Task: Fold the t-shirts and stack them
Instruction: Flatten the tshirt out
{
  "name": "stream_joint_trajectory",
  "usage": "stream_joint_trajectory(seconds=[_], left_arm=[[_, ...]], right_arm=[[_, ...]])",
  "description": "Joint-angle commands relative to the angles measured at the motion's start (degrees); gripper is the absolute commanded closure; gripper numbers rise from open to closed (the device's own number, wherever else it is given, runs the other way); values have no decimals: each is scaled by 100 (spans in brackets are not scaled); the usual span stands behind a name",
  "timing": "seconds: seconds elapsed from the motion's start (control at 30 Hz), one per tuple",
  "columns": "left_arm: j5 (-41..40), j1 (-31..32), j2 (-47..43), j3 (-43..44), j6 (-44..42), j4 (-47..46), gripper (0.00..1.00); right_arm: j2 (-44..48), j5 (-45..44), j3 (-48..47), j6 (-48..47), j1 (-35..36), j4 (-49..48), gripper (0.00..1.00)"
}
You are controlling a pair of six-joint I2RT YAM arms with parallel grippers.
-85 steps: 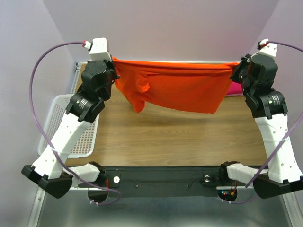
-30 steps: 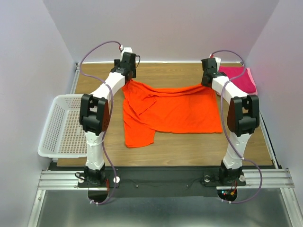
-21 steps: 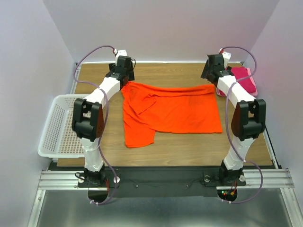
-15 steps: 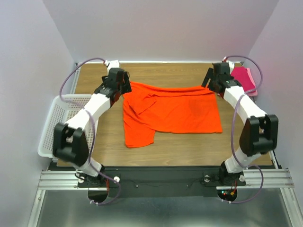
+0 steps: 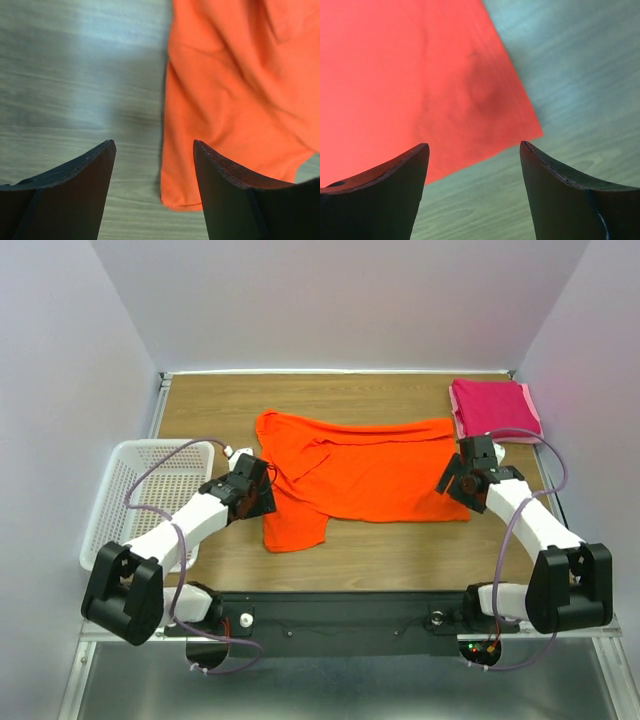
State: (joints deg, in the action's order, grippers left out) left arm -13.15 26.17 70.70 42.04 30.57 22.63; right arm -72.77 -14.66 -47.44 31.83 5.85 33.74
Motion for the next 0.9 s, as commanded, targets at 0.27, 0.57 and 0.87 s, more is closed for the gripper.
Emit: stream_joint_trajectory(seconds=[0.27,0.57,0.87], left_arm=[[225,635,489,-161,476,645,36],[444,749,436,-363,635,751,42],[690,924,630,-433,696,672,51]], right_arm=[[334,-213,270,394,-496,432,24],[378,-205,393,315,-769,450,24],[343,-178,429,192,-919,458,24]])
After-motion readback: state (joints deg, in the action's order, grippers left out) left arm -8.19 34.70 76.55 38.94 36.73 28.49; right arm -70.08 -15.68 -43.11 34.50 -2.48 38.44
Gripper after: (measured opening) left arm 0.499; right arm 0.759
